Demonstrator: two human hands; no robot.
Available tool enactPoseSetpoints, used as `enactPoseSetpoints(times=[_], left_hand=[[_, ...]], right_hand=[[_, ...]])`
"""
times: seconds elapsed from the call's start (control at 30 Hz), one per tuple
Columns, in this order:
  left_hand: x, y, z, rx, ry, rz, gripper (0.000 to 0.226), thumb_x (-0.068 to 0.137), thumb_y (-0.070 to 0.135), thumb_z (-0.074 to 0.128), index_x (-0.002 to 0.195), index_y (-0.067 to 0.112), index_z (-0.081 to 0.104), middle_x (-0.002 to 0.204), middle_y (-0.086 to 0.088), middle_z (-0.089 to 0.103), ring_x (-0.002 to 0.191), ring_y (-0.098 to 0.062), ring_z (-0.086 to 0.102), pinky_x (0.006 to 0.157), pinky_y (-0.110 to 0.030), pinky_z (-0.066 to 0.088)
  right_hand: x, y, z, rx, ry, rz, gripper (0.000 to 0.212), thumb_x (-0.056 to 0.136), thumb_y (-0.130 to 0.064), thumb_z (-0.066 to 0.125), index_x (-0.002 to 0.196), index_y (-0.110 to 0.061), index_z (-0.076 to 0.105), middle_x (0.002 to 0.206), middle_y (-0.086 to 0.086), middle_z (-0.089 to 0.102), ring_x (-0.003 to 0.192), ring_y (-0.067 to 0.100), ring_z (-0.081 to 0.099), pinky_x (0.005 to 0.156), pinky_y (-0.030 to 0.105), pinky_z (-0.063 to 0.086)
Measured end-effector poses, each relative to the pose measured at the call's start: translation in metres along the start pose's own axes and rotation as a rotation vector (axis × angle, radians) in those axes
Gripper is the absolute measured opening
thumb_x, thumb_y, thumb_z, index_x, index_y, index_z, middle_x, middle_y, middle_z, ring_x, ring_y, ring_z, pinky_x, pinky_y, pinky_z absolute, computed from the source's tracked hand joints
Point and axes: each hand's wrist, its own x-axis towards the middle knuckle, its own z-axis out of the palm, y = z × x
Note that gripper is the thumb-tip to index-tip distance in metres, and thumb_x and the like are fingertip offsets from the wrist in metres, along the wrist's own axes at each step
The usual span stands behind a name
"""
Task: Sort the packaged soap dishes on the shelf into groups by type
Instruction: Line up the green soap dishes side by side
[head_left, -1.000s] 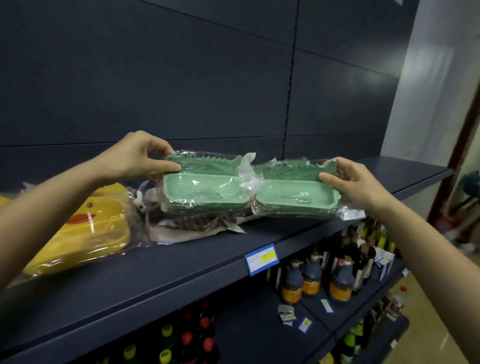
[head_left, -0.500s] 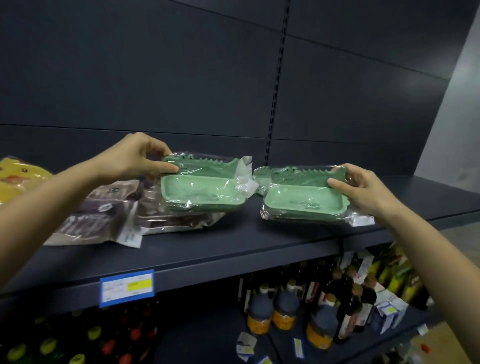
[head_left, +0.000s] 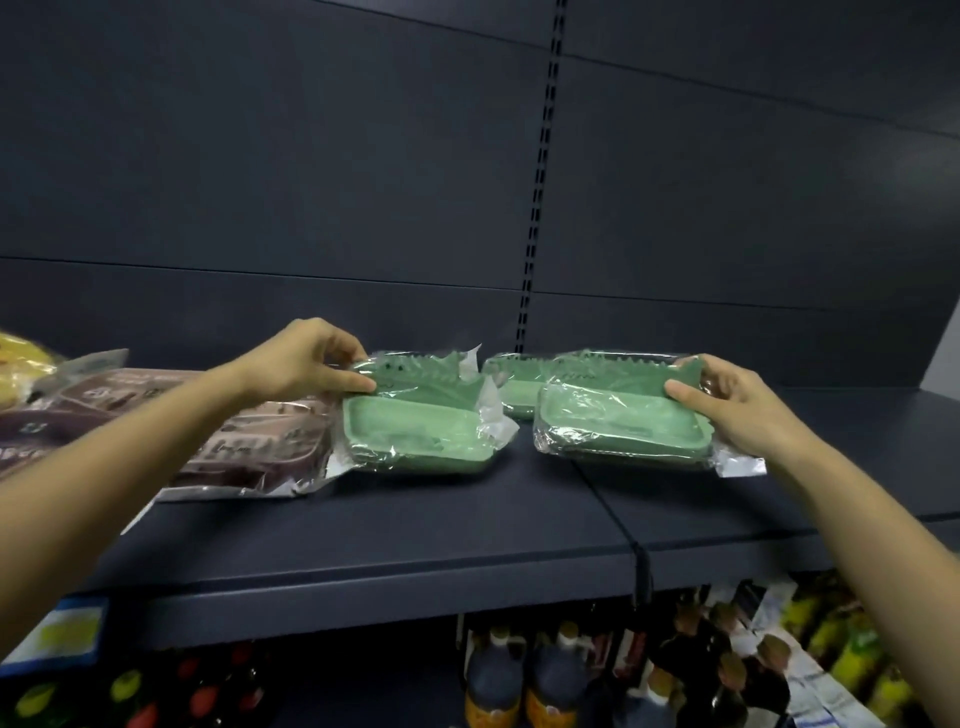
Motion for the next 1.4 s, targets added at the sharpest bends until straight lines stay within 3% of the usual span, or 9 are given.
enactPoseSetpoints(times=[0.13,0.23,0.37,0.47,0.57,0.63,0.8,1.13,1.4], left_hand=[[0.02,-0.008,0.012,0.254,-0.068,-0.005,0.033,0.076,0.026,0.074,0.059,0.005,0.055,0.055,0.003,0.05,0.048,-0.008,0.035,0.056,-0.019,0.039],[0.03,-0.016,0.017,0.491,-0.118,-0.073,0.022,0.073,0.037,0.074,0.061,0.024,0.06,0.069,0.011,0.057,0.064,-0.009,0.05,0.072,-0.032,0.047],[0.032,-0.015,0.024,0.605,-0.086,-0.073,0.026,0.074,0.04,0.072,0.085,0.017,0.071,0.084,0.009,0.053,0.079,-0.013,0.051,0.07,-0.029,0.044],[0.031,-0.009,0.028,0.663,-0.086,-0.104,0.029,0.078,0.043,0.067,0.094,0.019,0.069,0.095,0.005,0.056,0.083,-0.013,0.049,0.07,-0.026,0.04],[0.027,0.004,0.028,0.638,-0.06,-0.151,0.039,0.078,0.05,0.063,0.106,0.023,0.065,0.108,0.003,0.056,0.092,-0.015,0.054,0.079,-0.031,0.046],[0.021,0.015,0.025,0.59,0.022,-0.172,0.042,0.078,0.053,0.061,0.106,0.022,0.065,0.106,0.004,0.058,0.094,-0.018,0.058,0.083,-0.036,0.05],[-0.009,0.042,0.016,0.62,0.229,-0.224,0.028,0.083,0.038,0.061,0.101,0.017,0.067,0.095,0.002,0.06,0.09,-0.022,0.06,0.079,-0.036,0.05],[-0.153,0.065,-0.006,0.643,0.346,-0.604,0.024,0.084,0.026,0.062,0.1,0.009,0.067,0.095,-0.006,0.068,0.086,-0.023,0.063,0.075,-0.036,0.051],[-0.274,0.085,-0.044,0.751,0.414,-0.894,0.026,0.086,0.029,0.06,0.107,0.014,0.064,0.104,-0.004,0.068,0.088,-0.019,0.062,0.074,-0.034,0.05]], right_hand=[[0.029,0.014,0.003,0.034,-0.082,-0.011,0.013,0.088,-0.005,0.059,0.088,-0.017,0.061,0.075,-0.01,0.07,0.064,-0.008,0.064,0.061,0.006,0.05],[0.048,0.024,0.007,0.041,-0.16,-0.026,0.012,0.09,-0.003,0.056,0.094,-0.013,0.061,0.089,-0.004,0.068,0.071,-0.008,0.065,0.064,0.007,0.051],[0.068,0.043,0.018,-0.006,-0.238,-0.063,0.011,0.09,-0.005,0.057,0.098,-0.011,0.06,0.092,0.0,0.066,0.075,-0.004,0.065,0.069,0.01,0.052],[0.081,0.061,0.026,-0.157,-0.299,-0.058,0.013,0.086,-0.013,0.065,0.09,-0.026,0.062,0.091,-0.004,0.066,0.084,0.01,0.061,0.081,0.026,0.05],[0.093,0.067,0.027,-0.416,-0.328,-0.084,0.017,0.083,-0.017,0.07,0.095,-0.025,0.062,0.103,-0.005,0.062,0.084,0.012,0.054,0.073,0.015,0.042],[0.1,0.061,0.03,-0.524,-0.358,-0.153,0.029,0.083,-0.016,0.07,0.11,-0.019,0.061,0.112,-0.004,0.061,0.1,0.014,0.057,0.079,0.014,0.043],[0.1,0.021,0.054,-0.562,-0.374,-0.358,0.036,0.086,-0.027,0.062,0.122,-0.023,0.055,0.128,-0.004,0.053,0.123,0.017,0.047,0.107,0.042,0.036],[0.043,-0.055,0.162,-0.384,-0.637,-0.788,0.033,0.089,-0.028,0.056,0.122,-0.022,0.054,0.126,-0.003,0.055,0.122,0.017,0.048,0.104,0.039,0.038],[-0.023,-0.119,0.247,-0.251,-0.819,-0.934,0.035,0.09,-0.03,0.057,0.123,-0.019,0.054,0.13,0.001,0.055,0.118,0.019,0.051,0.097,0.034,0.041]])
